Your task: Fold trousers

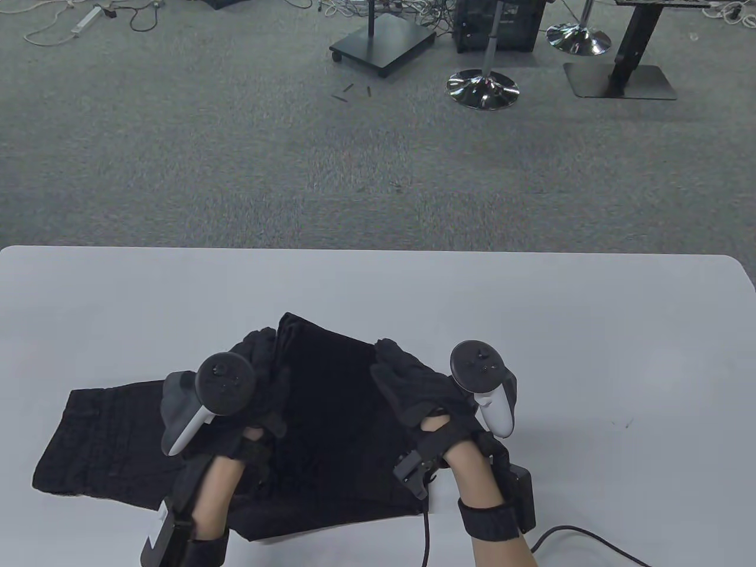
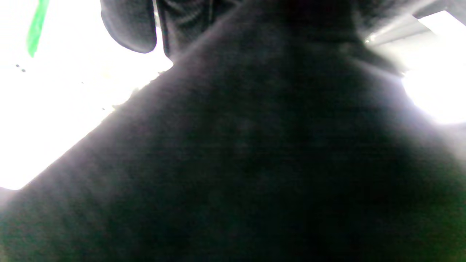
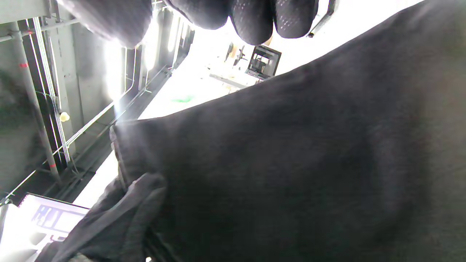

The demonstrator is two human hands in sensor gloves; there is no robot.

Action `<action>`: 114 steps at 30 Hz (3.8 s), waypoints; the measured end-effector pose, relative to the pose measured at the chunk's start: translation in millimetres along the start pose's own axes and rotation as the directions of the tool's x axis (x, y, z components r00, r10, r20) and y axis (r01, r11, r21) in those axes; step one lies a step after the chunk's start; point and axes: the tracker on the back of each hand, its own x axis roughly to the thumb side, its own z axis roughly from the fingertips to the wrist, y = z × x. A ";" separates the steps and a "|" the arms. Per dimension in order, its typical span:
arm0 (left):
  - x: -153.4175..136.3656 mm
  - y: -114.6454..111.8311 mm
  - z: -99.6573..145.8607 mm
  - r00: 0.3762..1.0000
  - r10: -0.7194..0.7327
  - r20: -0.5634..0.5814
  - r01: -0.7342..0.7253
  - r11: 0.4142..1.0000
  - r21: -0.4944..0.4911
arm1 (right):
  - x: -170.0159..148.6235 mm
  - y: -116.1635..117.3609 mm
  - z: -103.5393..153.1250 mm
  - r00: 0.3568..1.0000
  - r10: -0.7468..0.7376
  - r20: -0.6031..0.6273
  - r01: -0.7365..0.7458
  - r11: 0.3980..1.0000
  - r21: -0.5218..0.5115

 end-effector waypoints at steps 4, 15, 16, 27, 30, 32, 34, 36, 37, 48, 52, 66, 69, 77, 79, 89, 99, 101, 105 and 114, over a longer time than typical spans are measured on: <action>-15.2 30.9 5.8 0.996 -0.064 -0.059 0.067 0.996 0.059 | -0.4 -0.7 -0.1 1.000 0.020 0.000 -0.020 1.000 -0.007; -100.9 76.6 13.1 0.927 -0.162 -0.337 0.193 0.979 0.060 | 1.3 7.1 -1.8 0.998 0.064 0.015 -0.064 0.998 0.010; -114.7 74.8 11.7 0.912 -0.166 -0.374 0.195 0.980 0.042 | 1.5 8.5 -2.0 0.997 0.070 0.016 -0.070 0.997 0.016; -213.9 14.6 -4.5 0.802 -0.168 -0.574 0.139 0.986 -0.094 | -2.9 14.8 -6.6 0.996 0.089 0.009 -0.089 0.995 0.044; -225.6 -0.4 -7.6 0.782 -0.162 -0.602 0.136 0.987 -0.090 | -3.4 15.3 -6.8 0.996 0.091 0.007 -0.091 0.995 0.048; -232.1 -6.1 -8.3 0.765 -0.172 -0.621 0.127 0.985 -0.116 | -3.6 15.4 -6.8 0.996 0.091 0.005 -0.091 0.995 0.049; -237.8 -9.4 -8.6 0.750 -0.184 -0.635 0.124 0.983 -0.138 | -3.7 15.5 -6.9 0.996 0.091 0.003 -0.091 0.995 0.052; -240.8 -10.3 -8.4 0.738 -0.197 -0.645 0.133 0.980 -0.147 | -3.9 15.6 -7.2 0.996 0.089 0.001 -0.089 0.995 0.053; -241.3 -10.4 -8.4 0.736 -0.199 -0.647 0.128 0.980 -0.156 | -3.8 15.8 -7.2 0.996 0.088 0.000 -0.088 0.995 0.054; -187.5 -23.3 -26.8 0.856 -0.137 -0.499 0.091 0.989 -0.116 | -5.3 21.8 -9.4 0.994 0.111 -0.007 -0.110 0.992 0.065; -152.1 -40.8 -35.9 0.913 -0.094 -0.398 0.052 0.992 -0.115 | -6.4 23.2 -10.5 0.993 0.120 -0.011 -0.119 0.991 0.065; -61.6 -113.7 -38.6 0.988 0.023 -0.153 -0.052 0.980 -0.193 | -29.9 29.2 -19.4 0.963 0.223 -0.149 -0.220 0.975 0.040; -59.6 -114.3 -35.9 0.990 0.017 -0.138 -0.043 0.982 -0.182 | -40.0 30.8 -22.7 0.954 0.232 -0.191 -0.227 0.973 0.044; -58.4 -115.4 -31.8 0.992 0.042 -0.119 -0.063 0.983 -0.172 | -65.1 62.4 -32.6 0.872 0.404 -0.274 -0.394 0.914 0.094; -58.6 -115.1 -32.3 0.992 0.042 -0.120 -0.063 0.983 -0.174 | -73.9 73.2 -35.2 0.834 0.465 -0.296 -0.451 0.885 0.119; -53.9 -112.5 -34.2 0.994 0.052 -0.097 -0.069 0.981 -0.184 | -90.6 108.8 -46.4 0.661 0.645 -0.383 -0.642 0.751 0.156; -46.7 -111.4 -32.7 0.996 0.047 -0.072 -0.060 0.981 -0.183 | -91.7 117.2 -50.6 0.687 0.593 -0.420 -0.631 0.773 0.060; -45.5 -109.9 -32.5 0.997 0.047 -0.067 -0.059 0.982 -0.181 | -90.4 113.4 -47.6 0.703 0.585 -0.404 -0.623 0.781 0.048; -40.8 -107.0 -31.0 0.998 0.034 -0.053 -0.042 0.984 -0.171 | -87.0 83.0 -39.8 0.751 0.526 -0.399 -0.566 0.824 0.021; -12.3 -103.6 -27.6 0.995 -0.094 0.010 0.095 0.983 -0.158 | -90.1 -58.8 -4.2 0.715 0.421 -0.558 -0.587 0.795 -0.152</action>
